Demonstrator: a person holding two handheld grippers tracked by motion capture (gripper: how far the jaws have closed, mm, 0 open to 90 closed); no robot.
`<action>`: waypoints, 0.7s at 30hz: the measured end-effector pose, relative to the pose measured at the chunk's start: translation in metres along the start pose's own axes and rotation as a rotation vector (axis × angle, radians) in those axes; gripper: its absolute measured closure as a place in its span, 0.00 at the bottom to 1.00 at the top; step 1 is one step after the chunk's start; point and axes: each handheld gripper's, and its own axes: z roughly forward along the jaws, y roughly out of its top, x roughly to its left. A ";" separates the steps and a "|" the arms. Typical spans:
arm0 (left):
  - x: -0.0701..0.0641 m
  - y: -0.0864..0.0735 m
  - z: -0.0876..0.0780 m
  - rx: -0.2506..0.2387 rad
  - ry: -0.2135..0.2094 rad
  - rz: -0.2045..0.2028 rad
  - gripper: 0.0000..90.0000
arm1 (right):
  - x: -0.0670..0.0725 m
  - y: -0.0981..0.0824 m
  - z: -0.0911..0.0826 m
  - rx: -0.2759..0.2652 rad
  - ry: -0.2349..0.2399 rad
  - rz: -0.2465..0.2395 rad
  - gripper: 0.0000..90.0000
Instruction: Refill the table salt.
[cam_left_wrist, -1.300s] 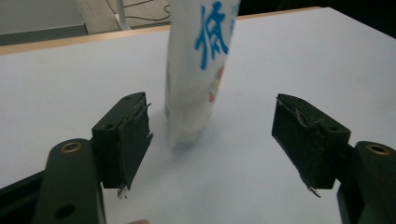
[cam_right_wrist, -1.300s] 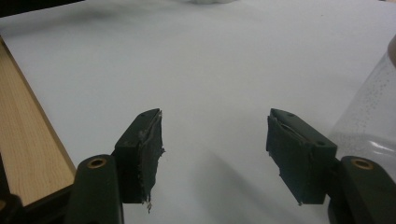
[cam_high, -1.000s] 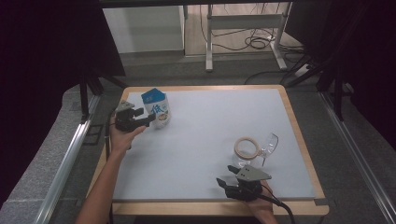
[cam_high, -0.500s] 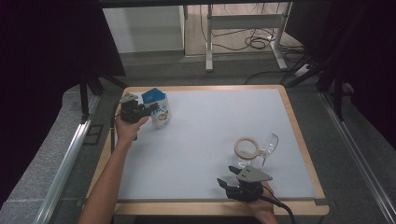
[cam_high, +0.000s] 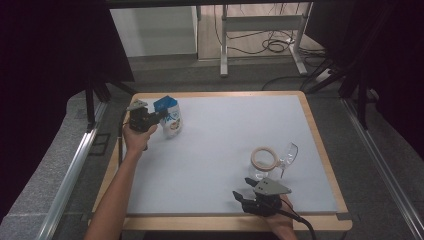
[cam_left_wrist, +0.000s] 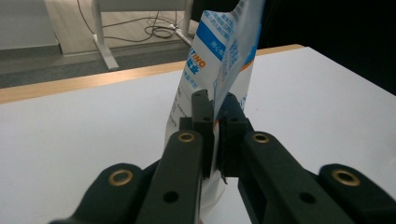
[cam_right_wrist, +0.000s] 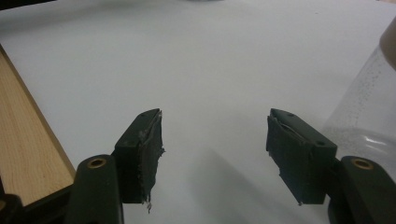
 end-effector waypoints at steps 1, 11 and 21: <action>0.000 0.000 0.000 -0.001 -0.002 -0.002 1.00 | 0.000 0.000 0.000 -0.003 -0.001 0.001 0.41; -0.009 0.002 0.002 -0.013 -0.009 0.013 1.00 | -0.001 0.000 -0.002 -0.015 -0.015 0.008 0.41; -0.022 0.008 -0.014 -0.017 -0.064 0.037 1.00 | 0.002 0.000 -0.003 -0.035 -0.009 -0.002 0.41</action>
